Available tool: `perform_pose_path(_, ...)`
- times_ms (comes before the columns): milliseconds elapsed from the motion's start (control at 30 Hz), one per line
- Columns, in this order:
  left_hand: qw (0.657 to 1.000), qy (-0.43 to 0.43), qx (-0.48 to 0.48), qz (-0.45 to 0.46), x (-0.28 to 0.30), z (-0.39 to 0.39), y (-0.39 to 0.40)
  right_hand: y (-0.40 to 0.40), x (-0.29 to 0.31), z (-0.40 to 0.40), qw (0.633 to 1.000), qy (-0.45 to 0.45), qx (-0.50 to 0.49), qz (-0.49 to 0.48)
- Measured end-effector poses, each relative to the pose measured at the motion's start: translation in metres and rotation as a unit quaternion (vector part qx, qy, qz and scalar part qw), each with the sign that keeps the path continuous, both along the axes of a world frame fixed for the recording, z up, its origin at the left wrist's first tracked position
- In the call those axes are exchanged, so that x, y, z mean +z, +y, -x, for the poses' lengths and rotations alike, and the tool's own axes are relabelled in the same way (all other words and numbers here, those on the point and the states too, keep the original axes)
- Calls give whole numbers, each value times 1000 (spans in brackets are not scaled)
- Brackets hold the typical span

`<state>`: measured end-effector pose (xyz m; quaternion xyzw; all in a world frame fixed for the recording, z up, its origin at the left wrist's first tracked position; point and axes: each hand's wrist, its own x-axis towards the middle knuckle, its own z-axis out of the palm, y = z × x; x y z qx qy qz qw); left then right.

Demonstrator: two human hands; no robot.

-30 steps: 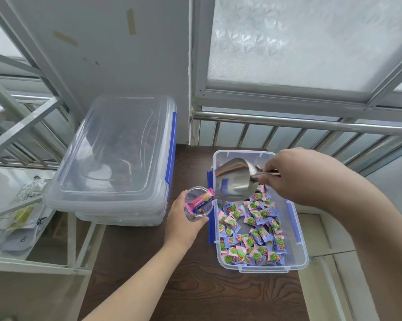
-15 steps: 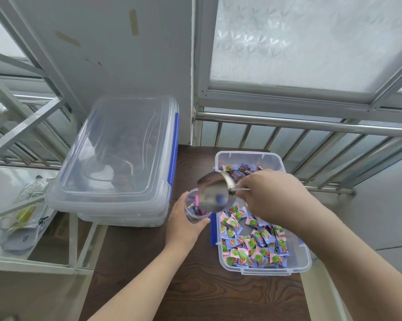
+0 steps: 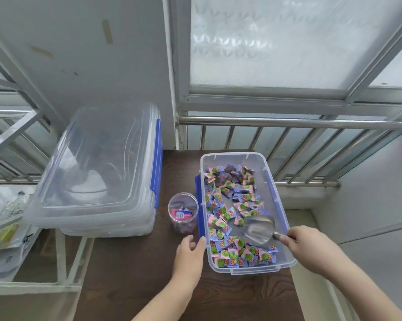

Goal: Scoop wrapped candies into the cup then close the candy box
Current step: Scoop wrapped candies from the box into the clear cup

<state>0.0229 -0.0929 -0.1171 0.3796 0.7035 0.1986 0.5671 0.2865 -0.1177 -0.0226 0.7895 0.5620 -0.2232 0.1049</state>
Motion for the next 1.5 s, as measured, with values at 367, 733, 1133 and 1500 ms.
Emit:
perform_pose_path(367,984,37,-153,-85,10,-16,-5,9,-44,34,994,84,-65,-8)
perform_pose_path(733,976,47,-191,-92,16,-17,-3,51,-88,82,928,285,-234,-43)
perform_pose_path(1133,982,26,-173,-67,18,-15,-1,115,-116,107,751,486,-446,-31)
perform_pose_path(1500,992,89,38,-85,6,22,-8,63,-102,78,782,478,-393,-83)
